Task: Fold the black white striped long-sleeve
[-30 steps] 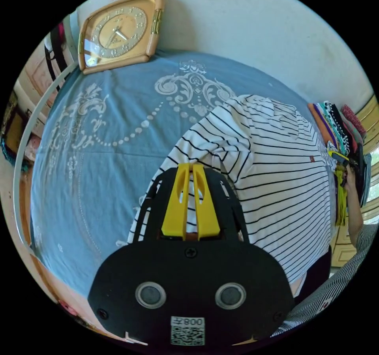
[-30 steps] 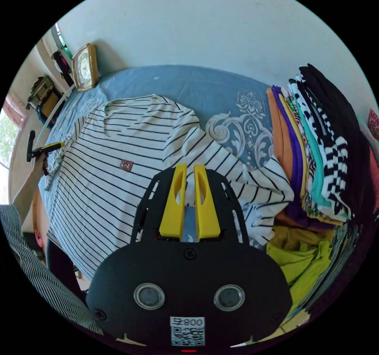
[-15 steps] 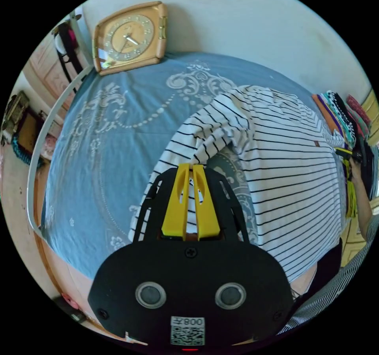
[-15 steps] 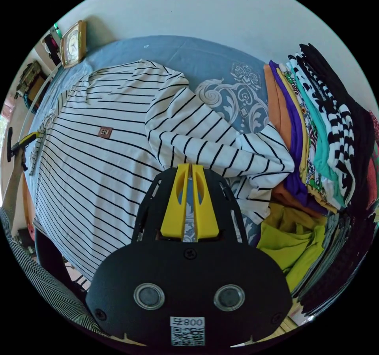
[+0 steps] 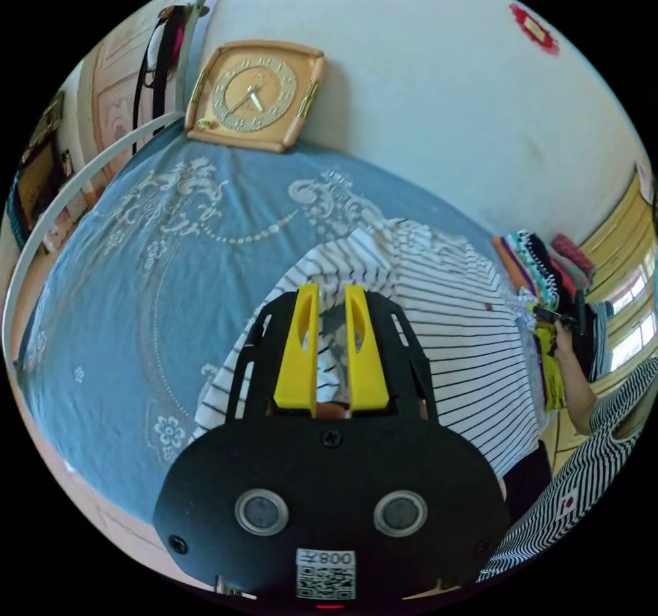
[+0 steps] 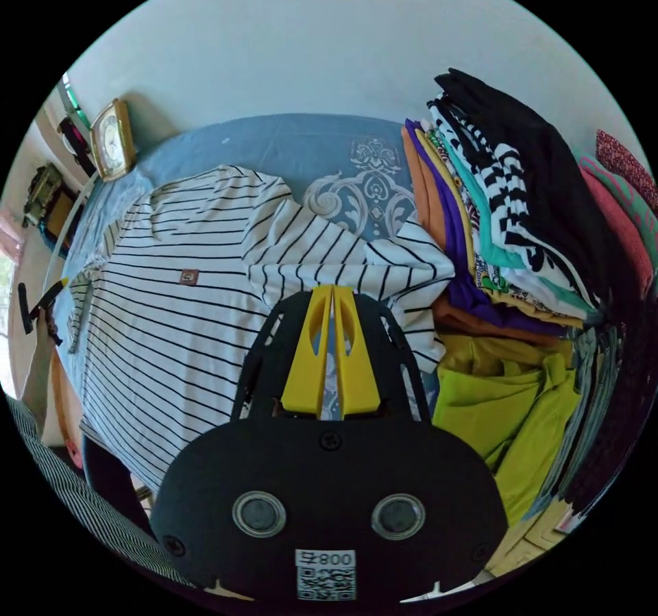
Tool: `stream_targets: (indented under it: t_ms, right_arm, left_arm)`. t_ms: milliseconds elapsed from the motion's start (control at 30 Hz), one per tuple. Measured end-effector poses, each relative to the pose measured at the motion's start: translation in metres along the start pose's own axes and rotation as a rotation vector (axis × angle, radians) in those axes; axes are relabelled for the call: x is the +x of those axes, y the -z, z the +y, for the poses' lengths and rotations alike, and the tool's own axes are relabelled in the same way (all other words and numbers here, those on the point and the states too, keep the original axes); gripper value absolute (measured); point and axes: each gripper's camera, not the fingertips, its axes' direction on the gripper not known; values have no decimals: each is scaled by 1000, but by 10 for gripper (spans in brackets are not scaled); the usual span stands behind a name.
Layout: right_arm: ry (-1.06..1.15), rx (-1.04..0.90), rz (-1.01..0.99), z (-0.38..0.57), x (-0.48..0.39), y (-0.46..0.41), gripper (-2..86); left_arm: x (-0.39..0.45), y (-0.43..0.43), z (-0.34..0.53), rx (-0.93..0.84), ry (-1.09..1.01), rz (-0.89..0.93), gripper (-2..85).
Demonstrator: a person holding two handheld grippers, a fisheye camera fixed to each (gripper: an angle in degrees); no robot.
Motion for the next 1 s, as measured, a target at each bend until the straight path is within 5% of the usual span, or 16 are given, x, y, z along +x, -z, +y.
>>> stream_targets:
  t_ms: [300, 500, 667, 833, 1000]
  right_arm:
    - [188, 41, -148, -94, -97, -18, 1]
    - [244, -62, 105, -147, -151, -71, 0]
    - [310, 43, 208, -133, -170, -64, -1]
    - [248, 113, 53, -131, -161, -21, 0]
    - [244, 56, -7, -153, -168, -43, -1]
  left_arm:
    - [89, -96, -78, -59, -199, 204, 23]
    - [119, -174, -123, -146, -151, 79, 5]
    - [125, -180, -128, -147, -116, 87, 2]
    - [145, -155, -116, -31, -165, 137, 2]
    - [176, -187, -120, -129, -219, 171, 1]
